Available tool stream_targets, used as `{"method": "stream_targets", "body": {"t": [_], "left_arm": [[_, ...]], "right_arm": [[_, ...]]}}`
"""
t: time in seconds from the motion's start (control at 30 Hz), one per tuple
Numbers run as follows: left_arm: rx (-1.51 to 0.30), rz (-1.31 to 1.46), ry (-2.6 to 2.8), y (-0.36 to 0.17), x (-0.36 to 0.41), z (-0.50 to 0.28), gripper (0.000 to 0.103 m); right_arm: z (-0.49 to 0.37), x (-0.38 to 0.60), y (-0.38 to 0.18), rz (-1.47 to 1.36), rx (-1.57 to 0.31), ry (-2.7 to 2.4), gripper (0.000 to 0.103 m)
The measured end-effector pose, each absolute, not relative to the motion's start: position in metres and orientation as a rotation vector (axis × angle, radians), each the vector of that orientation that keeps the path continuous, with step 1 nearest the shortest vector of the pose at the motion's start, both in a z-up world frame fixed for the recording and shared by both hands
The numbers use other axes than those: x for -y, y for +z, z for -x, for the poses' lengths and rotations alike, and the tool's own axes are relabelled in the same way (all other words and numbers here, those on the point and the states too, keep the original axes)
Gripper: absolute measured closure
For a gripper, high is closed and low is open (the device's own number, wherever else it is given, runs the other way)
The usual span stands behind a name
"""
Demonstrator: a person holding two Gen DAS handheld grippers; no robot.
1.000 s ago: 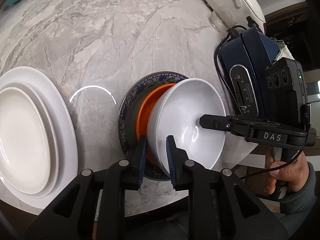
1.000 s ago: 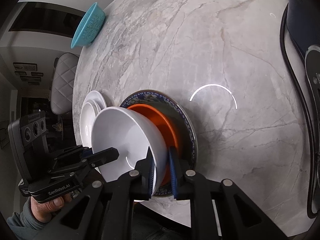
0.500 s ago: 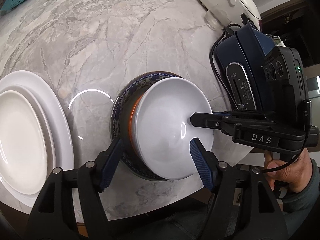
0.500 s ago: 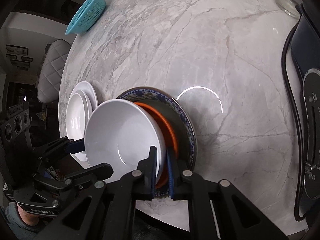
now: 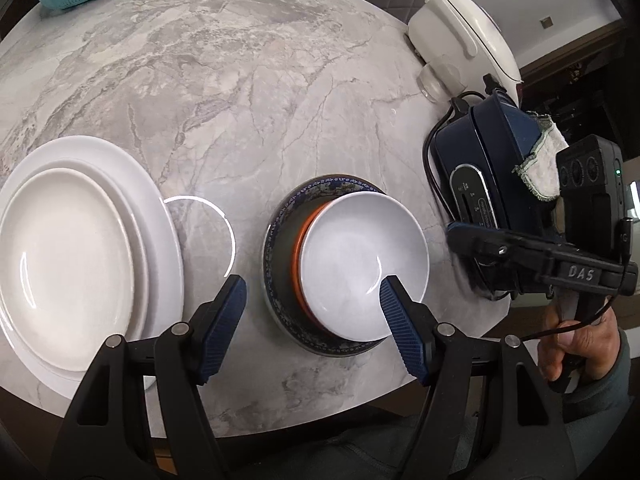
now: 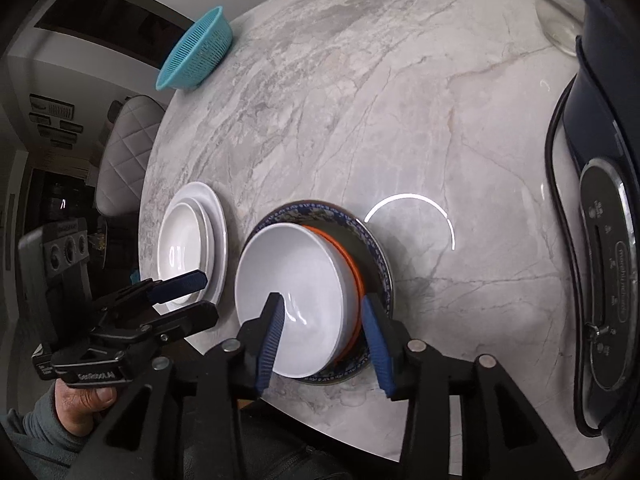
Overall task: Organize plates and bowls
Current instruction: 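Open both tools and shift them to the patterned bowl rim, then grip the patterned bowl rim with both tools and lift the nested bowls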
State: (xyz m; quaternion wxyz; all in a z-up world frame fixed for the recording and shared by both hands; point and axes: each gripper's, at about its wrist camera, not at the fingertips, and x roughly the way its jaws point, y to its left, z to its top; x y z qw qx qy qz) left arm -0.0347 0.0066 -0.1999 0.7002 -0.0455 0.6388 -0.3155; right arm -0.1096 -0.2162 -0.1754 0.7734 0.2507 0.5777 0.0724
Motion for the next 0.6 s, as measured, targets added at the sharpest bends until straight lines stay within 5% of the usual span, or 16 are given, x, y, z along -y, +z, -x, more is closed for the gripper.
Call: {"method": "stream_targets", "body": {"t": [0.3,0.47,0.6], "left_arm": [[-1.43,0.156,-0.62,-0.218,-0.023,0.049,0.035],[-1.426,0.195,-0.591,-0.23,-0.031,0.051,0.038],[-1.436,0.206,-0.611,-0.238,-0.029,0.051,0.049]], "right_arm": [[0.114,0.248,-0.177,-0.499,-1.231,0.15,0.052],[0.112,0.252,-0.198,-0.491,-1.28,0.159,0.062],[0.11,0.251,-0.21,-0.486,-1.31,0.17,0.065]]}}
